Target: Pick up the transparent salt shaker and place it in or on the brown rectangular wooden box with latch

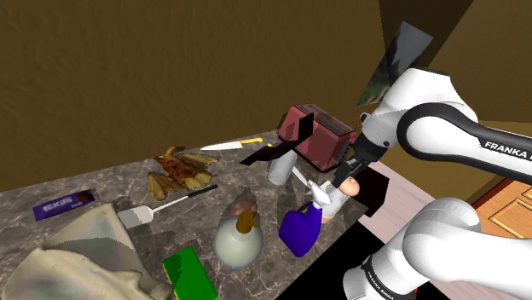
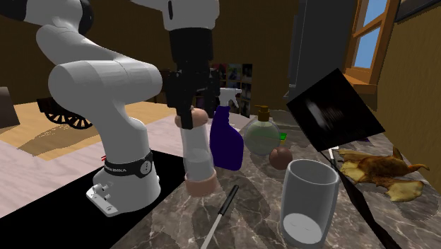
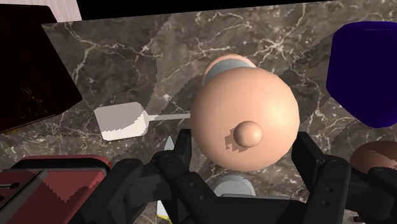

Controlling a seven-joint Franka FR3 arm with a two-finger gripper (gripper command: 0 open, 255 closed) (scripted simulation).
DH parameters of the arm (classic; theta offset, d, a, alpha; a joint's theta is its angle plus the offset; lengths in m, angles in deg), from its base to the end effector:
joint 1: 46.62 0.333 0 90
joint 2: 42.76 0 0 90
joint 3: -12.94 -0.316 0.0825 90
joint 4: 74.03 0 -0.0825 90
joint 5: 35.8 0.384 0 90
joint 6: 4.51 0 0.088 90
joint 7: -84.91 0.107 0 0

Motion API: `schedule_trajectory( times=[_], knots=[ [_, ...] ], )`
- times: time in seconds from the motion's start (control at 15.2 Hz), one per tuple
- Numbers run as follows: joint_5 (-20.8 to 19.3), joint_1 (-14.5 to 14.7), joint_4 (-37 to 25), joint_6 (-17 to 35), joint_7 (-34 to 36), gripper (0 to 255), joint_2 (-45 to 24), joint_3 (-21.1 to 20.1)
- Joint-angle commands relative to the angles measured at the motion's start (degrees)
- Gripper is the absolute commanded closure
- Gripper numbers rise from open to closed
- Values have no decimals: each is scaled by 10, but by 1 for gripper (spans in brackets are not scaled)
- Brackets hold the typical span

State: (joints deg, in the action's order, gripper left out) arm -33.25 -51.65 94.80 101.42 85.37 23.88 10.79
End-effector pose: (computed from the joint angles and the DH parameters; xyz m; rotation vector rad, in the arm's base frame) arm 0.2301 -0.0099 0.4324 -3.1301 0.1419 -0.1025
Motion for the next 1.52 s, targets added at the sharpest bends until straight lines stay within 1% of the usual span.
schedule_trajectory(
  times=[0.0,0.66,1.45],
  knots=[
    [0,0,-16,-15,0,255,-2,0],
    [-3,-2,-98,-85,1,255,-13,3],
    [-6,-4,-203,-161,2,255,-42,6]
  ],
)
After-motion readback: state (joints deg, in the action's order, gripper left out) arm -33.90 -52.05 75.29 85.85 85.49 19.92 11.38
